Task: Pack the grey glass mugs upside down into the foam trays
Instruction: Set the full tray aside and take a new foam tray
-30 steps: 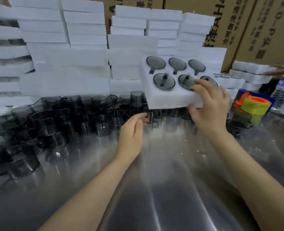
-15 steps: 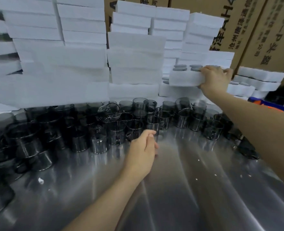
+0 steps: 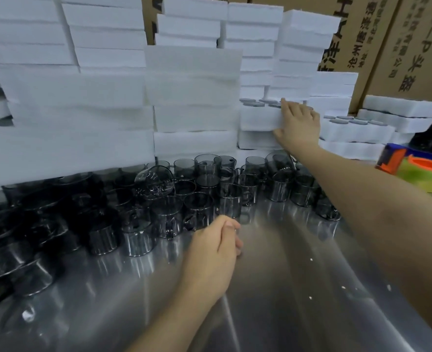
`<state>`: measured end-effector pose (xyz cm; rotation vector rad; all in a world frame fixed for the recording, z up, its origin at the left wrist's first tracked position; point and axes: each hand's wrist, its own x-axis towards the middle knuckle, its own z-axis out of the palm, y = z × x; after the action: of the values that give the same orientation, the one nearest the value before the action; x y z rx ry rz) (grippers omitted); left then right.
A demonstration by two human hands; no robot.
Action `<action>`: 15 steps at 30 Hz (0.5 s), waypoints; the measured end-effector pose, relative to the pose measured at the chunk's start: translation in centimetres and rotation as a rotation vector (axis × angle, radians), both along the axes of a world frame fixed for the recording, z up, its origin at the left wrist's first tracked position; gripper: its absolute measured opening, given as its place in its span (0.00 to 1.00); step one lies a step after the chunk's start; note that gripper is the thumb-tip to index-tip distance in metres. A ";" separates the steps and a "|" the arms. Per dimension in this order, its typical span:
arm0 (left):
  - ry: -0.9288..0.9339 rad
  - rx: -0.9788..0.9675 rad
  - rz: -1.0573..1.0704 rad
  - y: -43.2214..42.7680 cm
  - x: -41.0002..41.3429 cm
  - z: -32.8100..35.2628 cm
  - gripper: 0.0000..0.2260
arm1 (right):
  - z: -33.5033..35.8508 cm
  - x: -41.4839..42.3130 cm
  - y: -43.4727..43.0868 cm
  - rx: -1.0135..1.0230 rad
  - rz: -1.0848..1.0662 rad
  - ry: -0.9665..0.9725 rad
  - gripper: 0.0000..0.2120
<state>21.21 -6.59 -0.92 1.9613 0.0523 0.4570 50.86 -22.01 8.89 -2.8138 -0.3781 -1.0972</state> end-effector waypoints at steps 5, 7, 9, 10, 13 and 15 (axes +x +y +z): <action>-0.020 0.031 -0.012 0.0 0.2 -0.1 0.15 | 3.5 -2.0 -0.5 -0.058 0.016 0.295 0.35; -0.019 0.031 0.001 0.0 0.3 -0.1 0.15 | 4.3 -5.2 0.4 0.206 0.127 0.334 0.32; -0.033 0.009 0.028 0.0 0.6 0.1 0.15 | 3.2 -10.5 2.5 0.660 0.326 0.259 0.25; -0.042 -0.020 0.047 0.0 0.7 0.3 0.15 | 1.9 -13.8 3.7 0.883 0.431 0.244 0.19; -0.124 -0.153 0.174 0.1 -0.2 0.9 0.13 | -3.6 -23.2 6.5 1.222 0.618 0.409 0.15; -0.197 -0.215 0.275 0.7 -1.3 1.0 0.12 | -6.9 -26.9 7.0 1.139 0.654 0.499 0.18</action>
<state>19.90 -5.94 0.05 1.6958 0.2385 0.7902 23.95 -15.03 2.02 -1.6409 -0.3907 -0.2565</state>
